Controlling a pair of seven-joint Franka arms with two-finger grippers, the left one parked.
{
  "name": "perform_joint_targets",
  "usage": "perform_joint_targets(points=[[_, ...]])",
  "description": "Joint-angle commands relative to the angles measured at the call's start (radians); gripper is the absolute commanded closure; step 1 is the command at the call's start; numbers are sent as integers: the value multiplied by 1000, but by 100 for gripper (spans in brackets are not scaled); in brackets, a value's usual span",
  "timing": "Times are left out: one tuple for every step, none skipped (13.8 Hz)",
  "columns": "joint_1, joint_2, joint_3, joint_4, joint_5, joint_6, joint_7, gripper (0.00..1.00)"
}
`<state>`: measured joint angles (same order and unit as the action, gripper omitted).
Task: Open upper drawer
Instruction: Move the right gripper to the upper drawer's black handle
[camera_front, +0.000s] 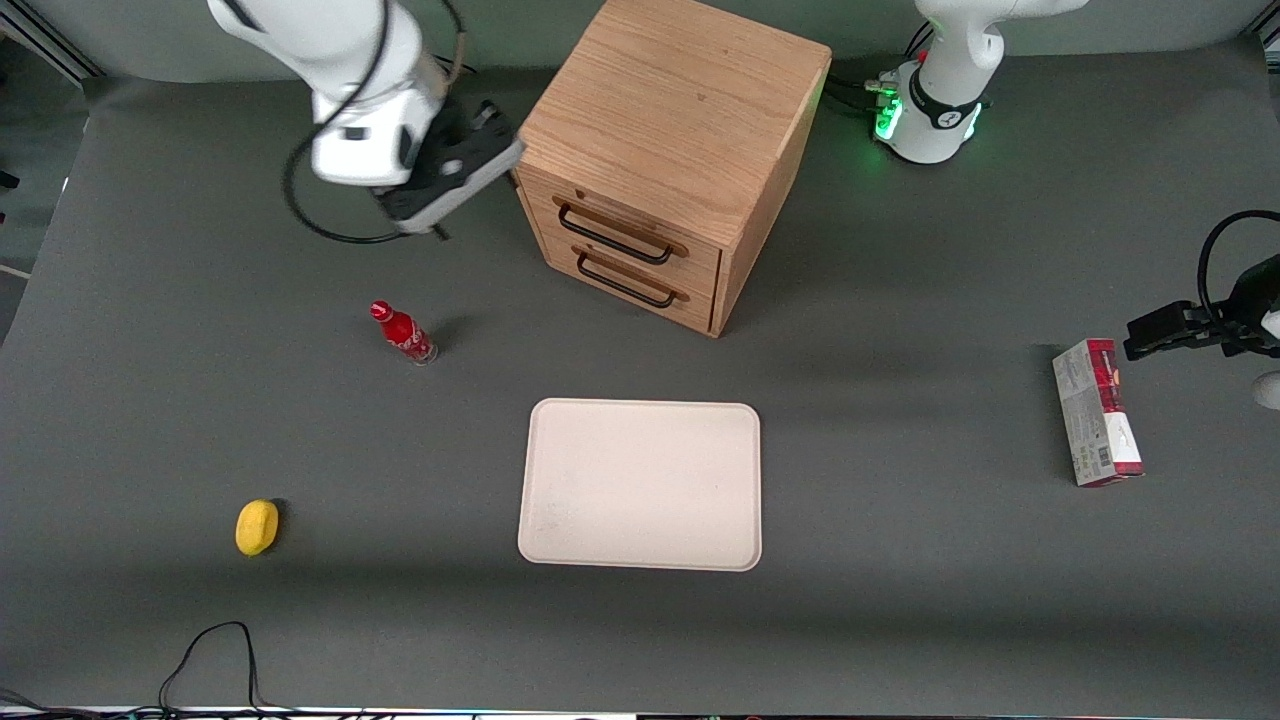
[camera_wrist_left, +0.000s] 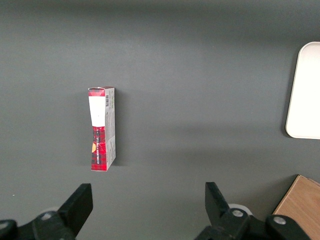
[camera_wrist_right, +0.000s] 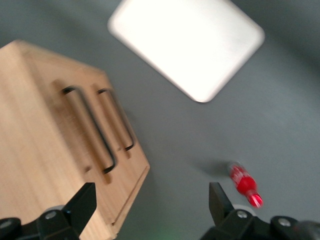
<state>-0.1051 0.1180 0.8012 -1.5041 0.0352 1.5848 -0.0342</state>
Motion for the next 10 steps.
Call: perform_joint_targets(points=[[8,142,56,68,15,-20,-79,0],[10,175,70,68,28,-22,-84,0],[10,205,79,67,66,-20,-102,0],[11,235,79,65,81,-16,-131,0],[16,261,81,64,80,-11,-163,0],[19,285,81,59,80,-8,-197,0],[24,310,81,55,78,0,-213,0],[37,322,81,47,71,17,-213,0],[44,322,79,29,69,46,-213,0],[45,324,79,0,68,82,-214,0]])
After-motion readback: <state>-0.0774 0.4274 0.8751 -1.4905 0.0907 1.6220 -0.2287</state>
